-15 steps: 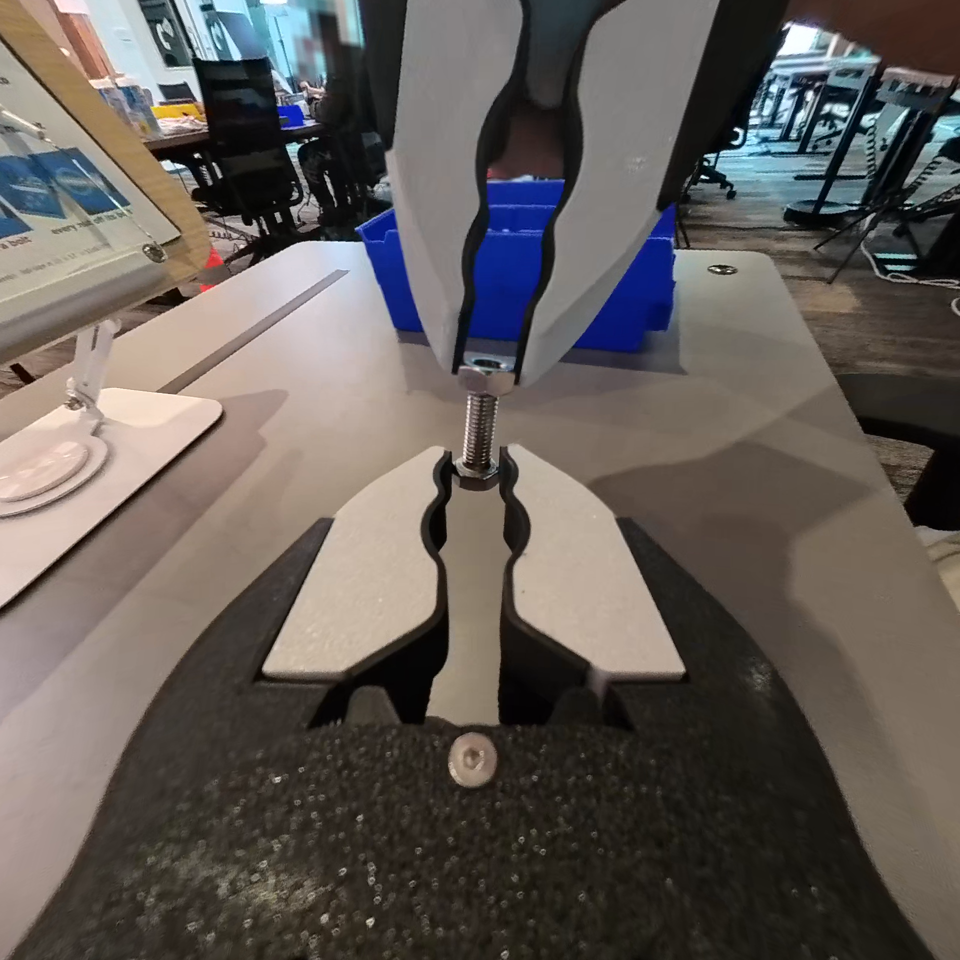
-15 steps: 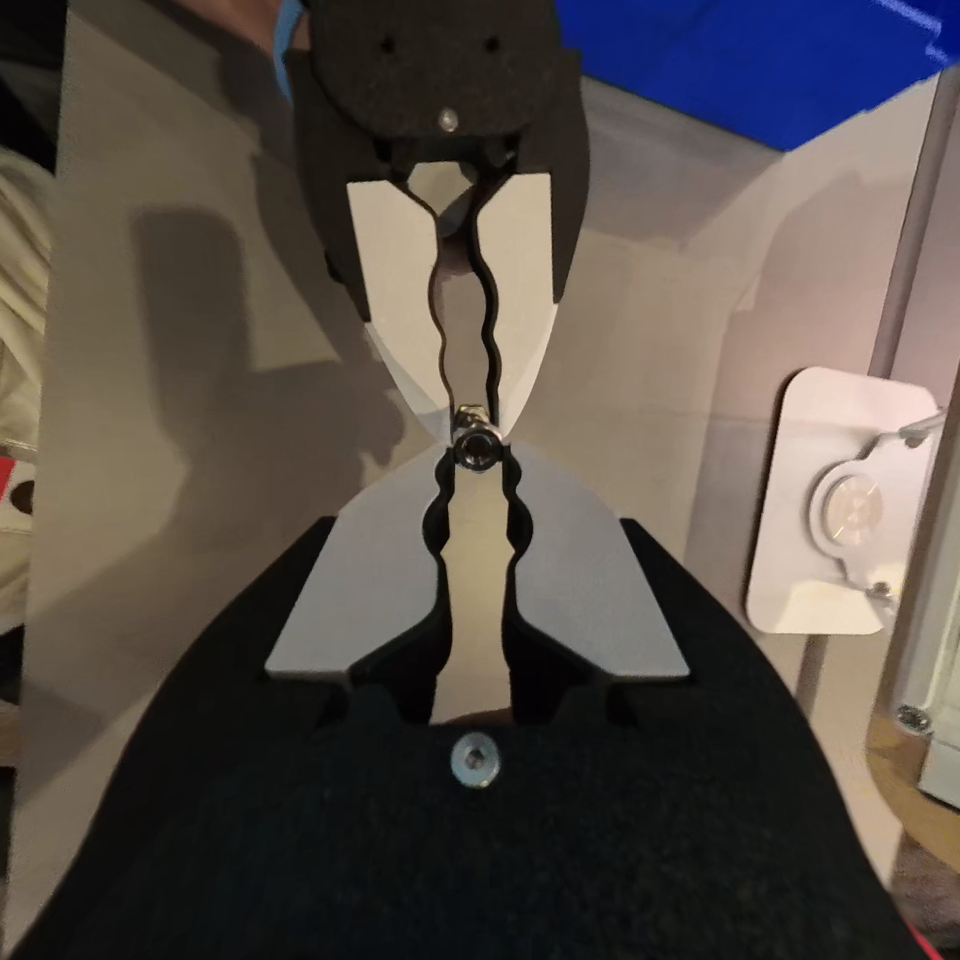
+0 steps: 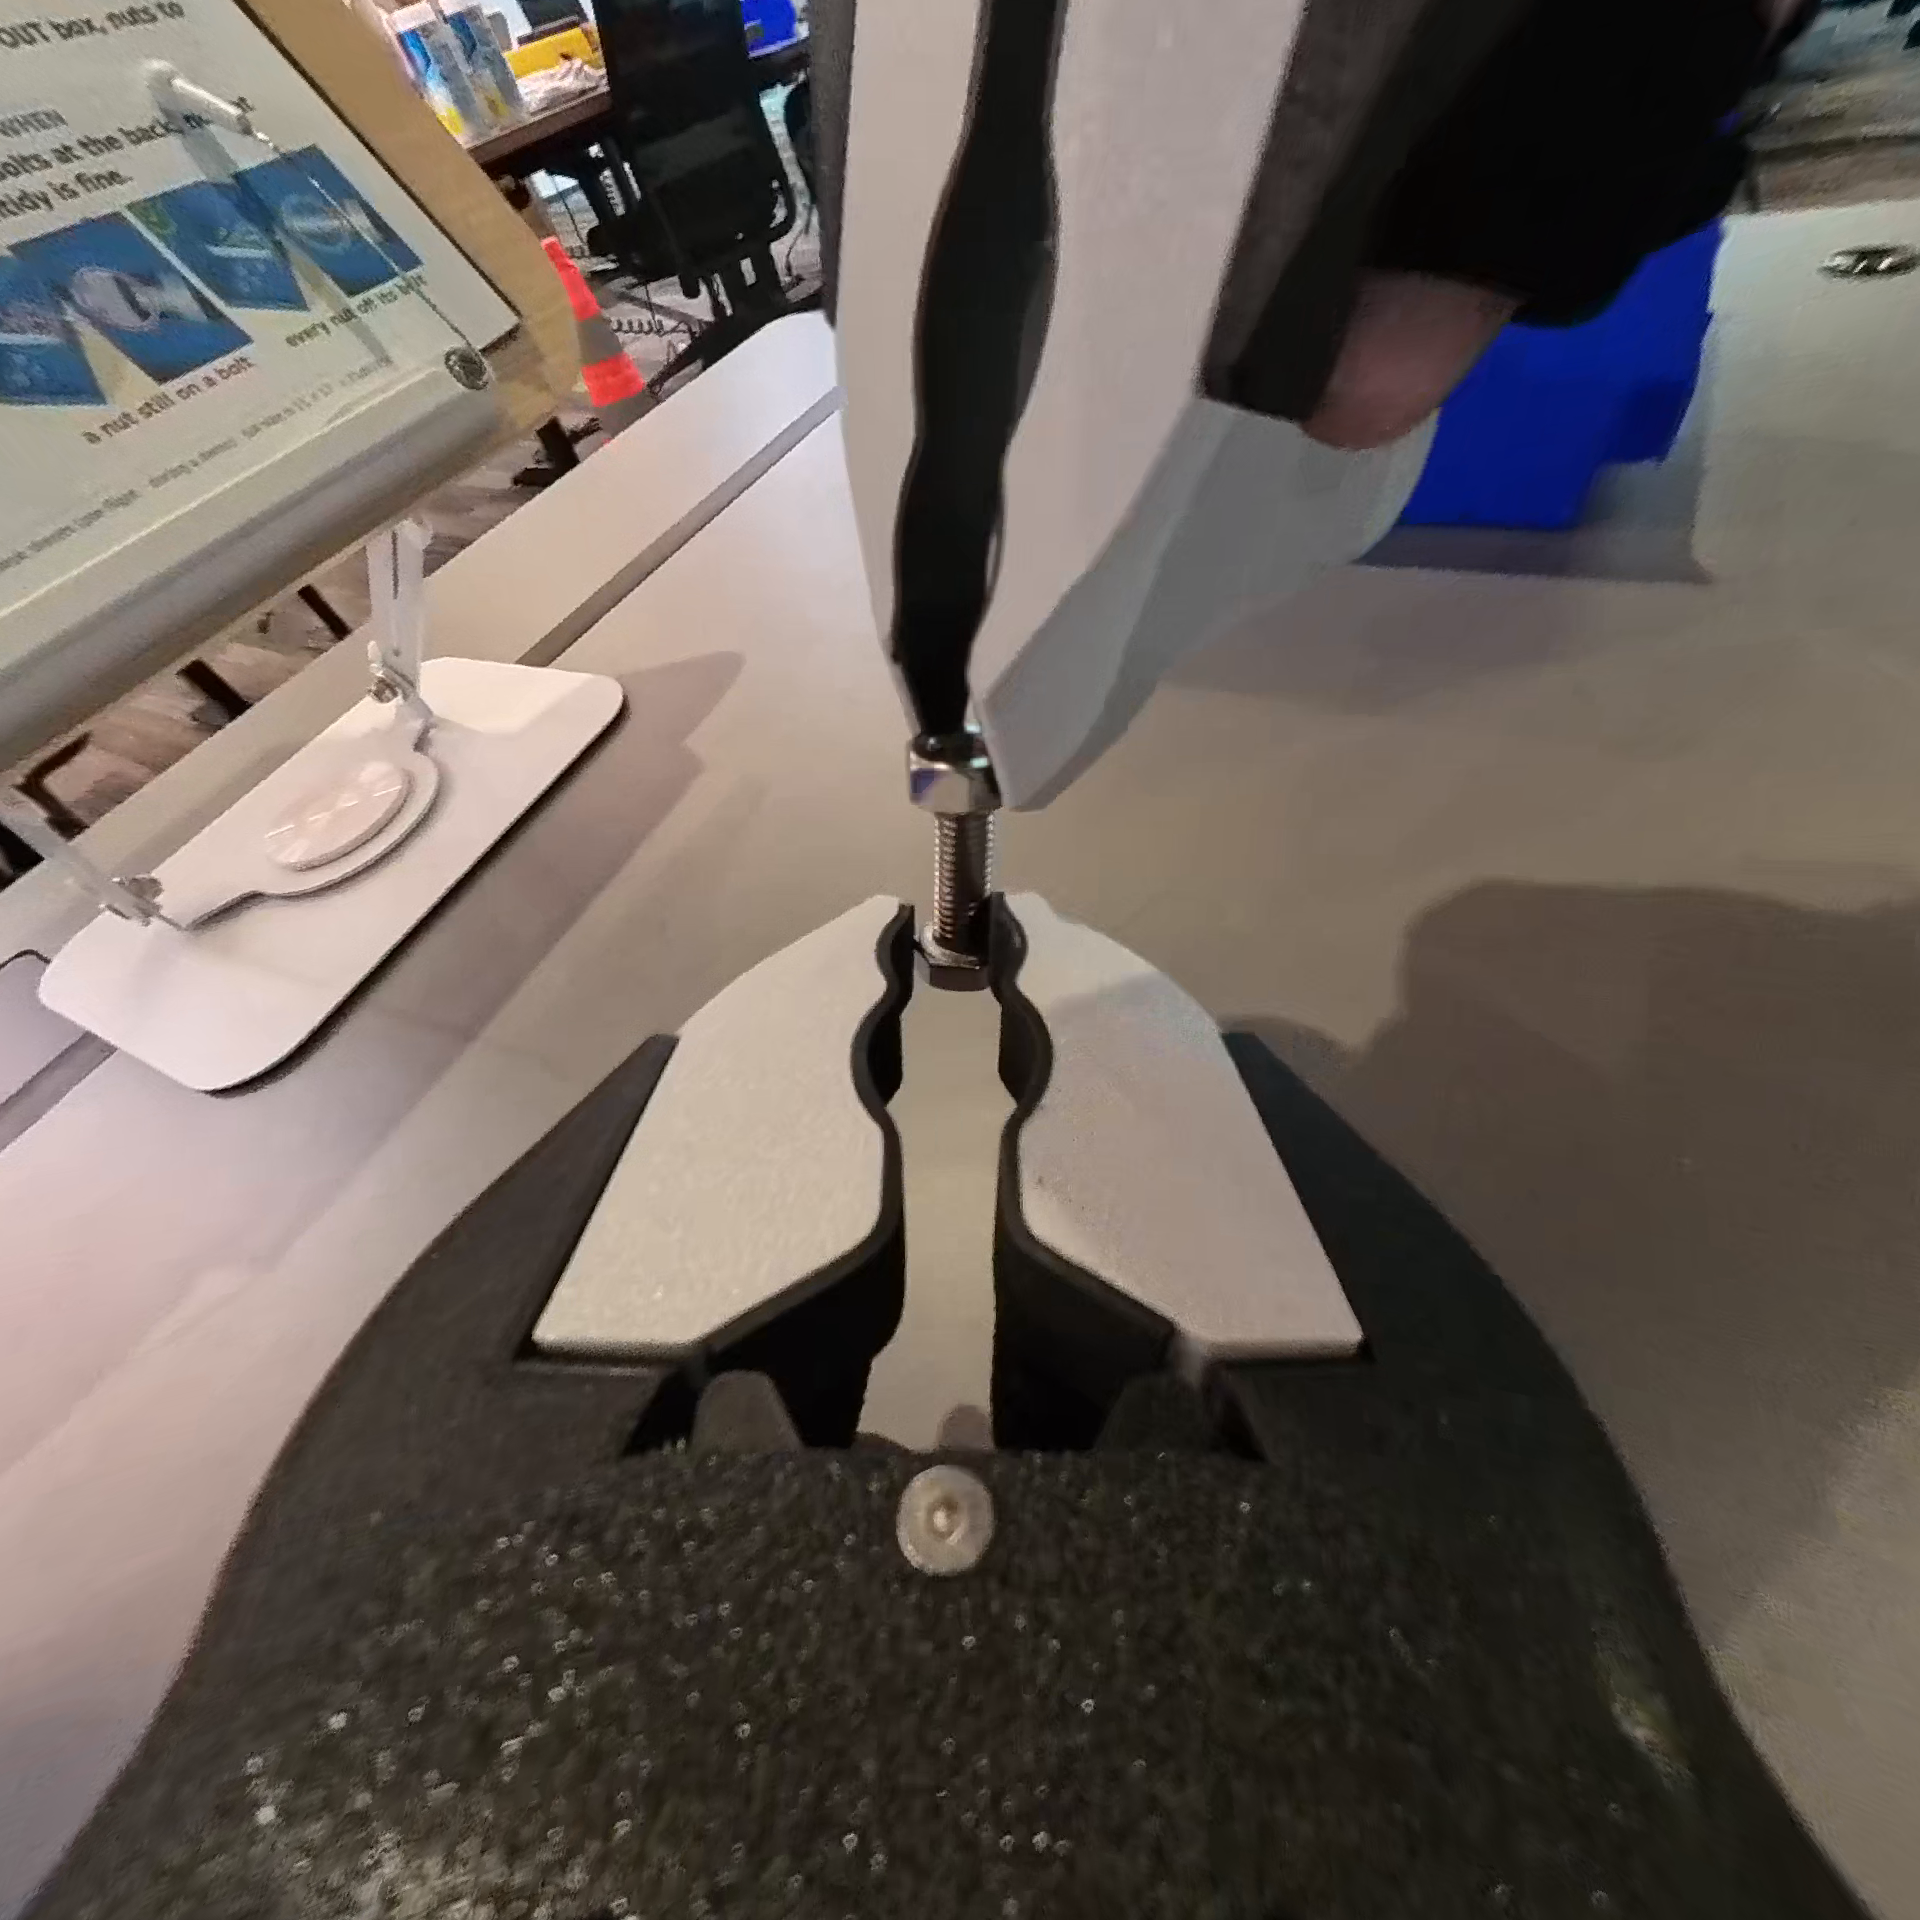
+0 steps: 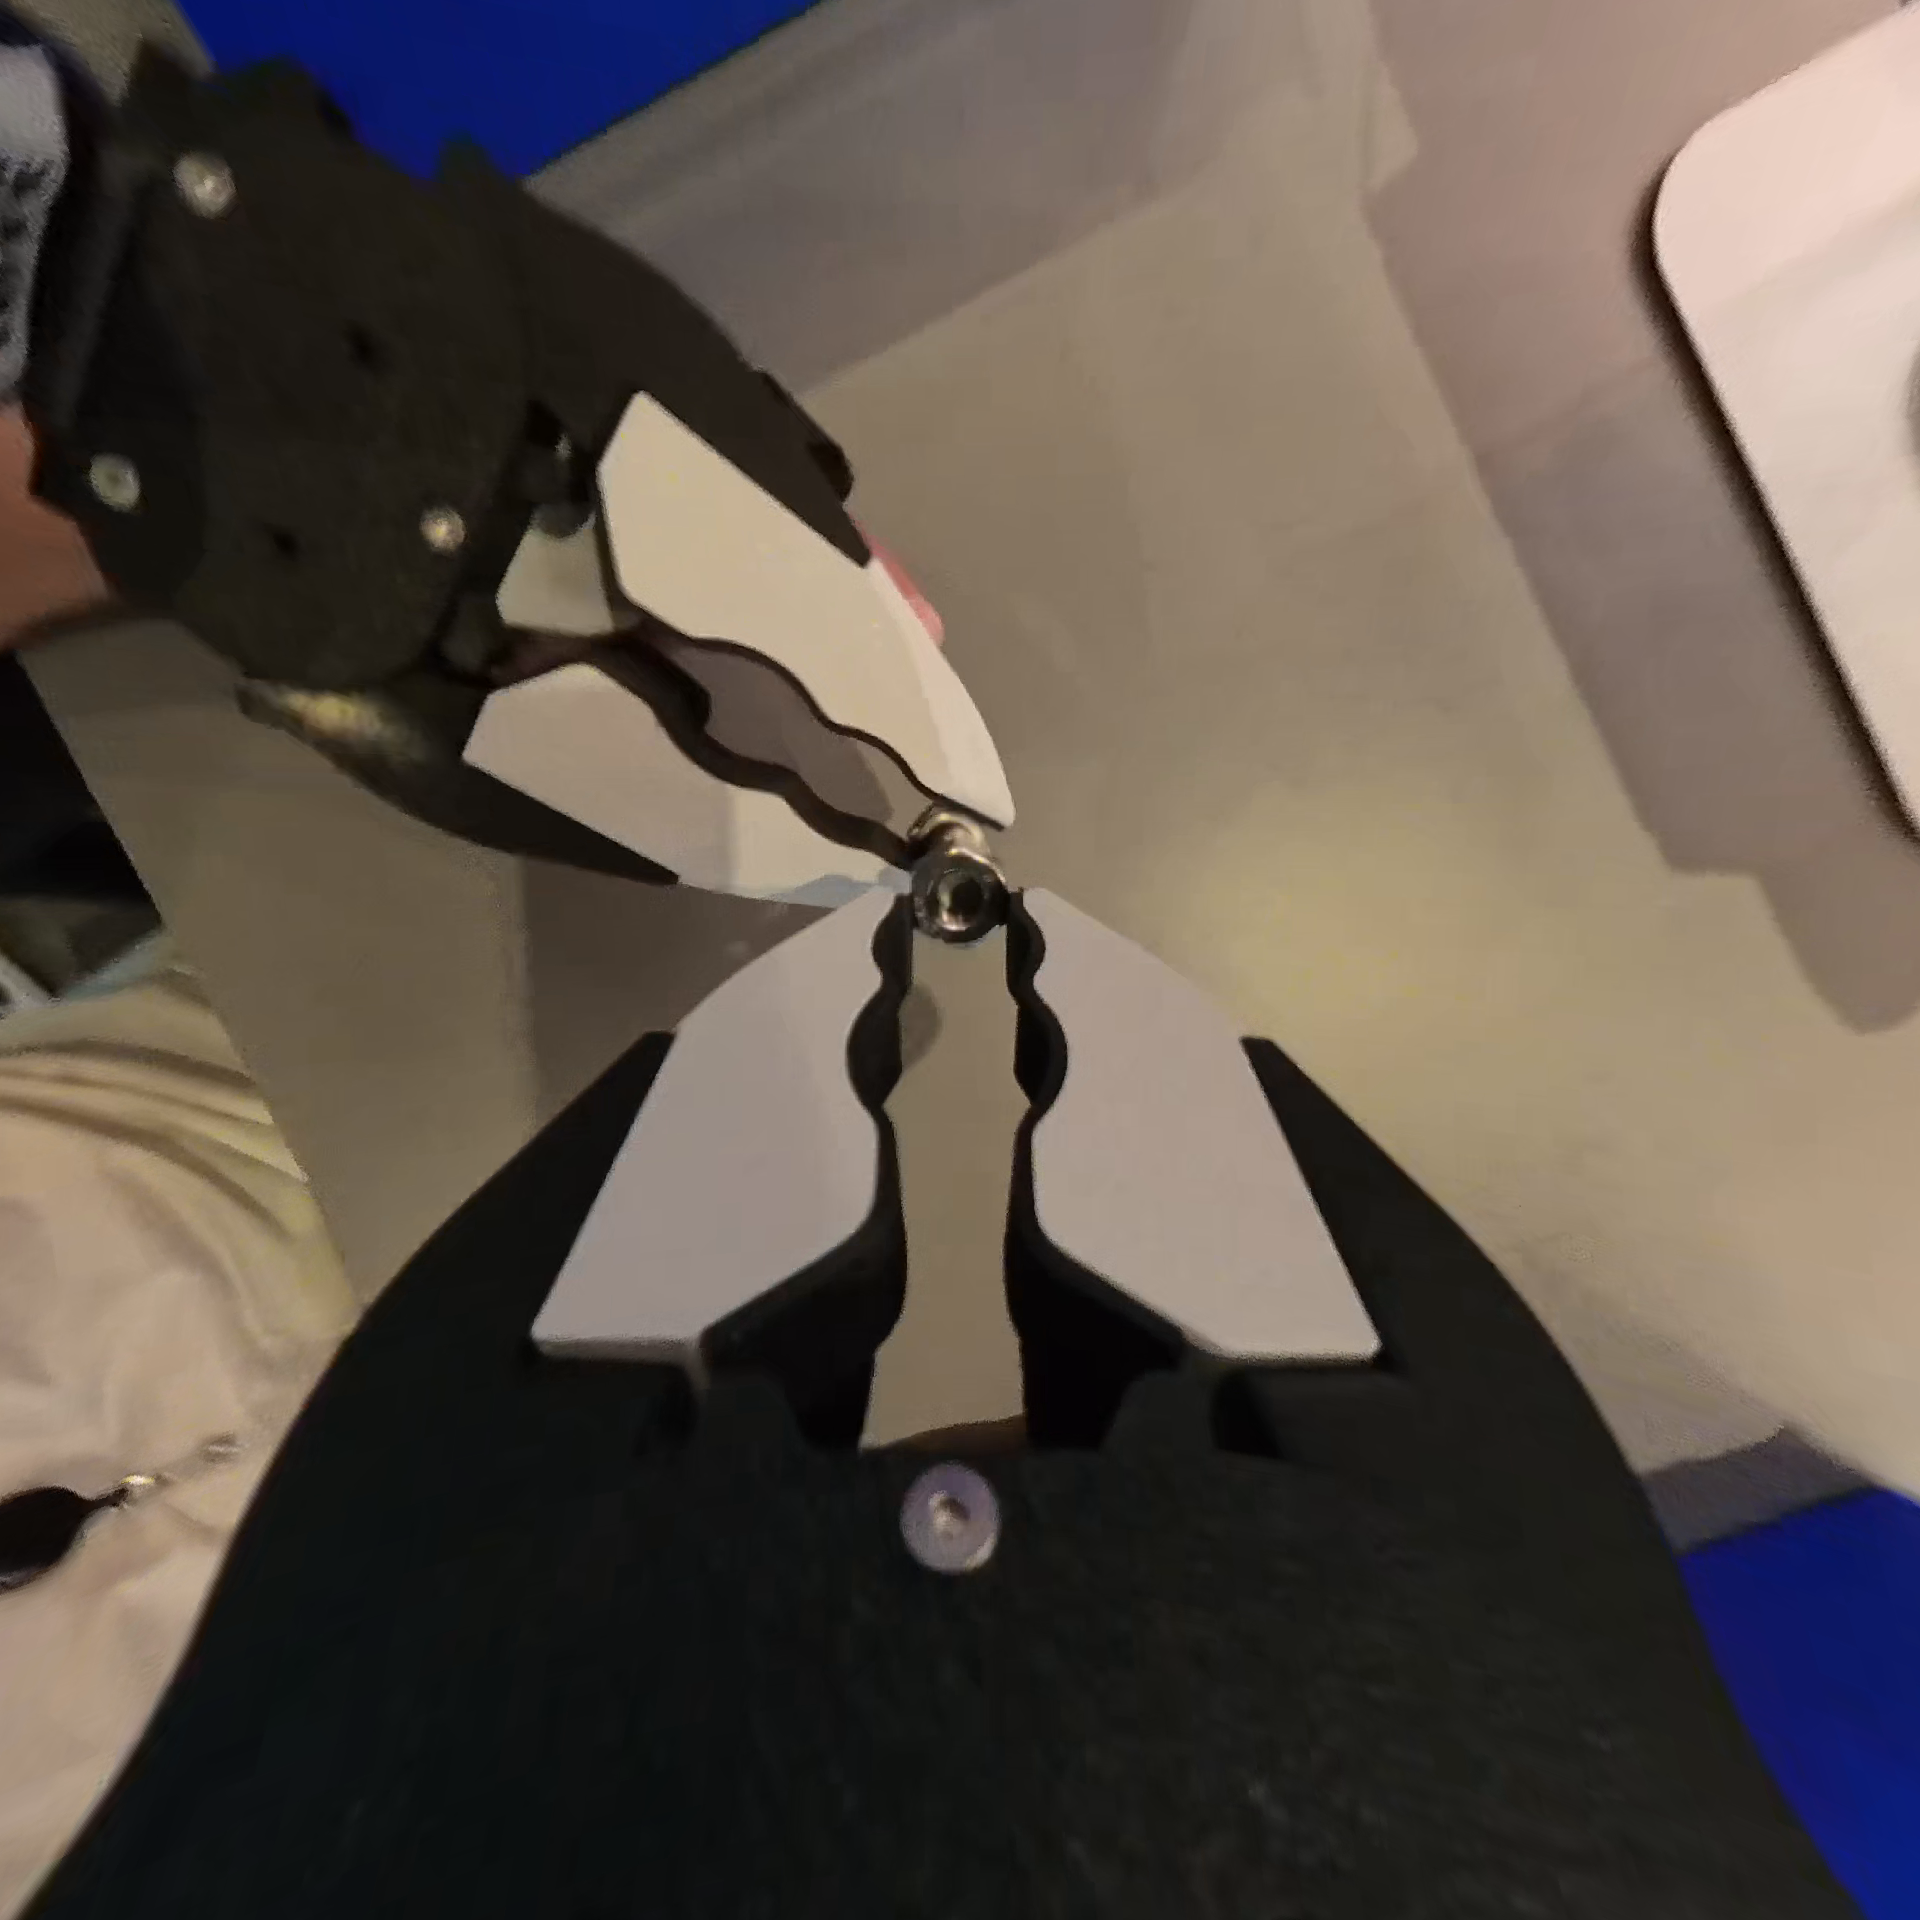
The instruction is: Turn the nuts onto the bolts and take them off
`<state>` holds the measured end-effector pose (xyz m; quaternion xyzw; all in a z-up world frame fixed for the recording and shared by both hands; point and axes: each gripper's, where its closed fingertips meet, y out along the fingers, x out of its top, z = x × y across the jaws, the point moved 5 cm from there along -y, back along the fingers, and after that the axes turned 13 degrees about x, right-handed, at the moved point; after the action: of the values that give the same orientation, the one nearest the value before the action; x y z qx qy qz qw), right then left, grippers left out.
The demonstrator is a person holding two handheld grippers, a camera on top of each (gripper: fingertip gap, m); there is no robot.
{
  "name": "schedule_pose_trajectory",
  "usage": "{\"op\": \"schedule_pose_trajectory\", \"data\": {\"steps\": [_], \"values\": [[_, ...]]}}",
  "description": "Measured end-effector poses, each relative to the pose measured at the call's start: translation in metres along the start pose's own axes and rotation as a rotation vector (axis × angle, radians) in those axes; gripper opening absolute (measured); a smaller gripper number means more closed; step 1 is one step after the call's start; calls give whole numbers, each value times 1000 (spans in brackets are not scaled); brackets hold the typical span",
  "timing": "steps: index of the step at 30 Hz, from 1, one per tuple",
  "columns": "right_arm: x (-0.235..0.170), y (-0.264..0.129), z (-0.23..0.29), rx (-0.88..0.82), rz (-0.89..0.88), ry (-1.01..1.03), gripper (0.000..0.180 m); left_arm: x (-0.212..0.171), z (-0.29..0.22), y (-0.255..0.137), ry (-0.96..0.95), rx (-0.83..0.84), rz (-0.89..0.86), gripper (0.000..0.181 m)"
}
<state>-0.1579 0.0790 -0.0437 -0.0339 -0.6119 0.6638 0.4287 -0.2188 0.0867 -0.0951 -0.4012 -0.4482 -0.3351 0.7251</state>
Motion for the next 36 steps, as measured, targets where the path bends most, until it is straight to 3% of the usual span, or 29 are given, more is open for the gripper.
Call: {"op": "schedule_pose_trajectory", "data": {"steps": [10,15,18,24,28,31,33,36], "values": [[-7,10,-16,111,-127,469,17,-8,-3,8,84,77,62,9],[-9,8,-15,162,-189,523,18,-6,-3,8,91,97,53,9],[-6,6,-9,239,-243,514,28,-1,-1,5,26,69,18,9],[13,-28,2,326,-473,246,40,10,7,-5,-182,-52,-78,9],[6,-54,-2,108,-605,-79,45,16,11,-11,-287,-127,-135,9],[-5,-46,9,100,-720,-219,50,17,8,-13,-329,-204,-146,9],[-10,-37,18,96,-792,-304,38,18,3,-13,-330,-252,-148,9],[-16,-30,20,99,-866,-338,44,18,-2,-14,-311,-277,-154,9]]}}
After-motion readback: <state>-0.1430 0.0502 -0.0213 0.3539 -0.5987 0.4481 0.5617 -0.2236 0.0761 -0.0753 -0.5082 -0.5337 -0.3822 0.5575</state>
